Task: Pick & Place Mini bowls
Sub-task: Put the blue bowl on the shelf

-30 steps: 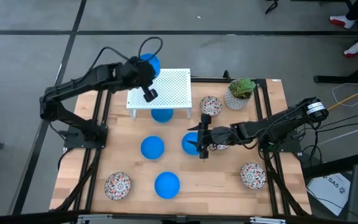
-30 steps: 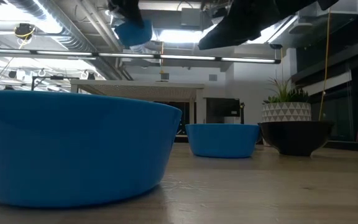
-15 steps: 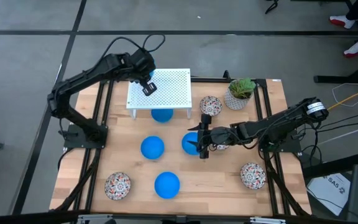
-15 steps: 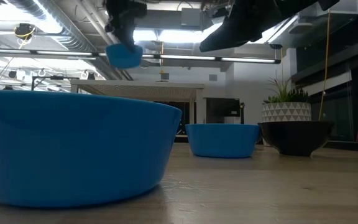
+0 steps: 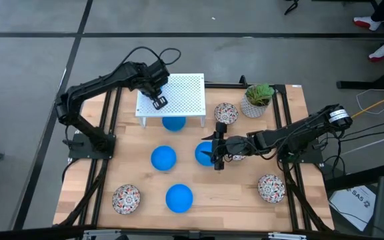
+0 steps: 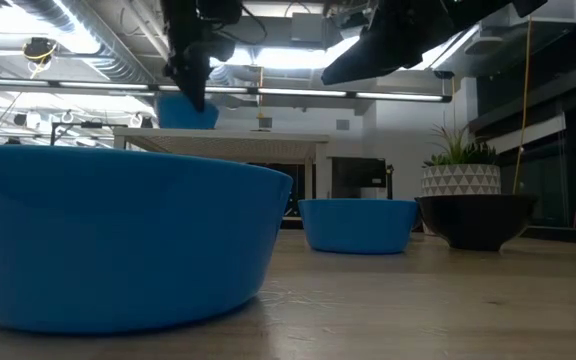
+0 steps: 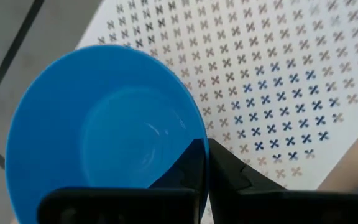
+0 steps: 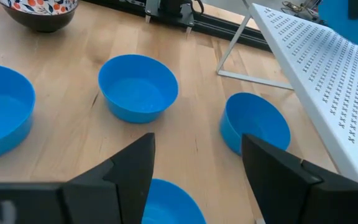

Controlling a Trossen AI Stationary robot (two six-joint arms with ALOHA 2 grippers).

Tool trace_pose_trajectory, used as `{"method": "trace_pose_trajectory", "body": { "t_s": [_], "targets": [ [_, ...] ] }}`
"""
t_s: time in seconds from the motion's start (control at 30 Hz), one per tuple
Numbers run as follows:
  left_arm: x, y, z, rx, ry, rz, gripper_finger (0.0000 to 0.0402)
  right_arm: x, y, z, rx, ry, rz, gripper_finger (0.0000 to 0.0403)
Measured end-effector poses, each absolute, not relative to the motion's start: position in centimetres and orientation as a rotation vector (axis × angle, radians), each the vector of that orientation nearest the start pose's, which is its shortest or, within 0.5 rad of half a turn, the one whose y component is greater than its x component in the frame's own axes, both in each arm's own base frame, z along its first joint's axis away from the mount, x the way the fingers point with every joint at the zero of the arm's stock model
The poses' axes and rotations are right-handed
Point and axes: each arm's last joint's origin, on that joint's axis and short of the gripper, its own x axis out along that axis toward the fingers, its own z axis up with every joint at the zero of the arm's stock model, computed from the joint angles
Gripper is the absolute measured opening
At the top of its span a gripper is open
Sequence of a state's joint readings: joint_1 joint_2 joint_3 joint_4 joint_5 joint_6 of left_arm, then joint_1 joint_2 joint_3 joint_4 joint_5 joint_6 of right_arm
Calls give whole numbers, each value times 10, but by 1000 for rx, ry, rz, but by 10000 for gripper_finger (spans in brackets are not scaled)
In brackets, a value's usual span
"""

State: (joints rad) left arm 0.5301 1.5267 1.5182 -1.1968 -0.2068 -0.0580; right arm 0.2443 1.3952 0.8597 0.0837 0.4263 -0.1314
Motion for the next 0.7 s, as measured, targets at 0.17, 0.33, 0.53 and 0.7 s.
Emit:
{"method": "trace_pose_trajectory", "body": {
  "t_s": [0.17, 0.33, 0.53, 0.7],
  "targets": [
    [246, 151, 326, -249, 1217, 676, 3, 294, 61, 249, -278, 439, -151, 236],
    [246, 151, 325, -242, 1216, 672, 3, 294, 61, 249, -278, 439, -151, 236],
    [246, 151, 325, -241, 1212, 672, 13, 294, 61, 249, -278, 439, -151, 236],
    [246, 151, 325, -240, 1213, 671, 34, 294, 61, 249, -278, 439, -151, 236]
  ]
}}
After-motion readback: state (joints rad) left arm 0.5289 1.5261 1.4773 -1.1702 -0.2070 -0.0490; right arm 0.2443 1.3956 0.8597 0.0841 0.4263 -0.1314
